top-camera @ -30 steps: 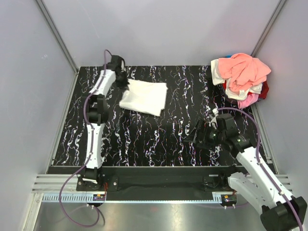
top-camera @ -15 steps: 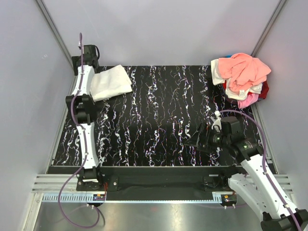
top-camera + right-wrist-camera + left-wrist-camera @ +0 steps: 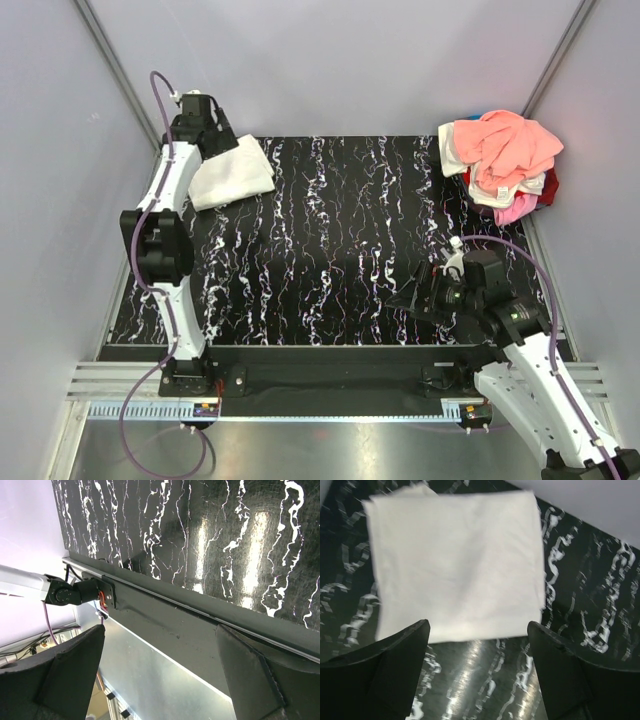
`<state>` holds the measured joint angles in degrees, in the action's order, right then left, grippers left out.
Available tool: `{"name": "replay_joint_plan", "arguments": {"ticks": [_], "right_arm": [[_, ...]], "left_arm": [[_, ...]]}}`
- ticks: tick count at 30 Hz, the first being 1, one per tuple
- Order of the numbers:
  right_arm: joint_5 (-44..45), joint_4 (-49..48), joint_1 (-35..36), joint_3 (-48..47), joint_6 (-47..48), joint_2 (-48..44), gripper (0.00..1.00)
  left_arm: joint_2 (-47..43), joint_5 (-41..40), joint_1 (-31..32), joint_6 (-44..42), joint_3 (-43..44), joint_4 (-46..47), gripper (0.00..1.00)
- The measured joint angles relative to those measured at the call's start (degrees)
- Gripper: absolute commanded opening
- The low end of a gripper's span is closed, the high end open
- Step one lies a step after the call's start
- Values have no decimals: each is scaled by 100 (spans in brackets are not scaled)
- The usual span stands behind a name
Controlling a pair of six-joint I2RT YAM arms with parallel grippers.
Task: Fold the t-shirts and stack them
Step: Neatly place the folded tshirt to the corner
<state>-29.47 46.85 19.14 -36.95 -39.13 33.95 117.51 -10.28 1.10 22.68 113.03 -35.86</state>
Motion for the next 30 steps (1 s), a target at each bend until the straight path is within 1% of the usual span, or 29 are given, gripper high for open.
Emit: {"name": "replay_joint_plan", "arguments": {"ticks": [3,7,12,15,18,19,20,23,26,30], "right_arm": [[2,61,0,0,-13,-133,100],[2,127,0,0,-24,-232,100],[11,273,0,0,-20,-330,100],[9,284,0,0,-20,-337,100],[7,282,0,0,-20,-337,100],[4,280,0,0,-22,-337,100],[4,278,0,0,-22,-334,100],[2,273,0,0,-20,-317,100],[0,258,0,0,-15,-260,100],[-9,181,0,0,-17,-162,100]], "left_arm": [[146,546,37,439,-192,114,82],[758,1008,35,892,-208,280,81],[1025,1034,17,970,-590,249,82],[1182,1034,-66,866,-699,151,81],[1353,1014,-245,621,-610,9,78],[1392,957,-317,511,-501,-81,75],[1475,885,-402,339,-308,-210,75],[1626,695,-651,70,-87,-321,75],[1676,551,-909,-170,-52,-393,75],[1676,509,-1091,-280,-37,-481,75]]}}
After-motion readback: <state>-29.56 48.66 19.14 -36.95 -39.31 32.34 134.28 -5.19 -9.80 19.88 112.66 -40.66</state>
